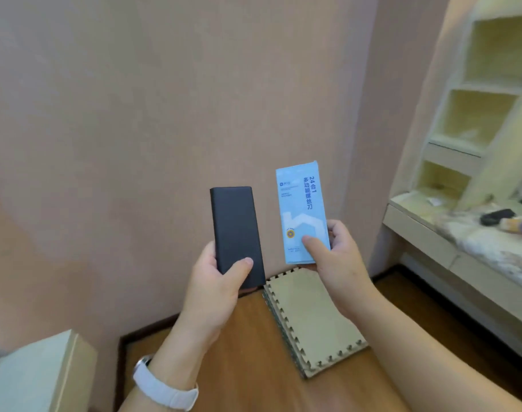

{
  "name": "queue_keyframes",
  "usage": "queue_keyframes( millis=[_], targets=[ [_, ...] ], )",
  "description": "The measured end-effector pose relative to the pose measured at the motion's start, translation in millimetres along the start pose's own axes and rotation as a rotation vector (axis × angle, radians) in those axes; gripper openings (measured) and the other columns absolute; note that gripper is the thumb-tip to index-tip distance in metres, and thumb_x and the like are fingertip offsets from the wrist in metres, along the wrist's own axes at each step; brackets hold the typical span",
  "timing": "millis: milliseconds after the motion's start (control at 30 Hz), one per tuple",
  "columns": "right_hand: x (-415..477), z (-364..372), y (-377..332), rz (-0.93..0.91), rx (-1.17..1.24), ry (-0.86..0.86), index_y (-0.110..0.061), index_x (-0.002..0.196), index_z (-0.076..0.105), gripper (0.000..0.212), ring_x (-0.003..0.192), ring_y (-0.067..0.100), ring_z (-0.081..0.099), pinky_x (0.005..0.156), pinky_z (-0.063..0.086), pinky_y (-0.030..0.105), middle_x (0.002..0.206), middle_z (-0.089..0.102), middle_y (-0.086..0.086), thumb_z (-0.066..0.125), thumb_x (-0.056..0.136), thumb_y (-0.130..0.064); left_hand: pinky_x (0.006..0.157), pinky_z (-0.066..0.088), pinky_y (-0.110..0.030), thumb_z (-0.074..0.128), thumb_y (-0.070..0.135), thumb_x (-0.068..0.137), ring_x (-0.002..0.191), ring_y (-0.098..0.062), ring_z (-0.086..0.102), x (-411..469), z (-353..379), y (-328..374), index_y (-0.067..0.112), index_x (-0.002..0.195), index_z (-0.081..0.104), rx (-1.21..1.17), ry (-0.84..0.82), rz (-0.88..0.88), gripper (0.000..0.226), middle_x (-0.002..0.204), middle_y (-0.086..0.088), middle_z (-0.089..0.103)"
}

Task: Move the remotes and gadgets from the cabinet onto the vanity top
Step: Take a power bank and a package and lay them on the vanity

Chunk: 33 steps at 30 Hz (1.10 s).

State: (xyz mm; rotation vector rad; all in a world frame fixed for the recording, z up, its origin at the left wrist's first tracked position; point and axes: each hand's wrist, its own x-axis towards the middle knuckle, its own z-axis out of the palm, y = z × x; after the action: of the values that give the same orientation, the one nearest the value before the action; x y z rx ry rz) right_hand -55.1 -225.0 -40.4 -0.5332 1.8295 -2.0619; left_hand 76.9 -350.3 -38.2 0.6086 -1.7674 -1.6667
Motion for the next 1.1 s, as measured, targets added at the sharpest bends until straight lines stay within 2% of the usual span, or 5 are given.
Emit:
queue_keyframes(
  millis=[267, 400, 667, 867, 1100],
  targets=[
    [-45.5, -168.8, -13.2, 0.002, -0.013, 0.286, -0.016, 0.102, 0.054, 0.014, 0.084, 0.018, 0.073, 0.064, 0.058, 0.031, 0.102, 0.072, 0.004, 0.057, 0.092, -0.007, 0.061, 0.057, -0.031, 0.060, -0.004, 0.088, 0.088, -0.025, 0.071, -30.3, 156.4, -5.4, 0.020, 0.113, 0.055, -0.063, -0.351, -0.068, 0.035, 0.106, -0.008, 0.069],
    [-63.2, -225.7, -14.7, 0.003, -0.027, 0.430, -0.015, 0.104, 0.054, 0.015, 0.087, 0.022, 0.073, 0.077, 0.061, 0.047, 0.103, 0.072, 0.006, 0.058, 0.092, -0.007, 0.060, 0.057, -0.031, 0.060, -0.003, 0.089, 0.092, -0.036, 0.068, -36.8, 214.9, -10.3, 0.017, 0.116, 0.050, -0.066, -0.499, -0.090, 0.035, 0.108, -0.010, 0.065],
    [-69.9, -304.8, -2.5, 0.052, -0.112, 0.693, -0.021, 0.103, 0.056, 0.016, 0.090, 0.020, 0.072, 0.084, 0.057, 0.054, 0.104, 0.072, 0.001, 0.060, 0.091, -0.011, 0.059, 0.056, -0.030, 0.062, -0.001, 0.088, 0.081, -0.015, 0.071, -26.3, 320.4, -38.2, 0.020, 0.113, 0.054, -0.155, -0.739, -0.166, 0.033, 0.103, -0.004, 0.069],
    [-16.2, -349.1, -0.7, 0.087, -0.131, 0.830, -0.020, 0.108, 0.054, 0.020, 0.090, 0.018, 0.072, 0.081, 0.060, 0.047, 0.108, 0.072, 0.003, 0.058, 0.092, -0.008, 0.088, 0.056, -0.051, 0.073, 0.017, 0.078, 0.097, -0.019, 0.069, 26.0, 391.5, -70.8, 0.023, 0.114, 0.056, -0.126, -0.863, -0.197, 0.039, 0.102, 0.003, 0.073],
    [81.8, -376.7, 2.9, 0.134, -0.227, 0.899, -0.016, 0.109, 0.055, 0.020, 0.087, 0.016, 0.072, 0.078, 0.061, 0.042, 0.105, 0.071, 0.002, 0.058, 0.091, -0.008, 0.063, 0.055, -0.027, 0.065, 0.002, 0.087, 0.086, -0.013, 0.070, 107.1, 457.6, -105.8, 0.018, 0.119, 0.052, -0.207, -0.920, -0.315, 0.037, 0.108, -0.007, 0.068]
  ],
)
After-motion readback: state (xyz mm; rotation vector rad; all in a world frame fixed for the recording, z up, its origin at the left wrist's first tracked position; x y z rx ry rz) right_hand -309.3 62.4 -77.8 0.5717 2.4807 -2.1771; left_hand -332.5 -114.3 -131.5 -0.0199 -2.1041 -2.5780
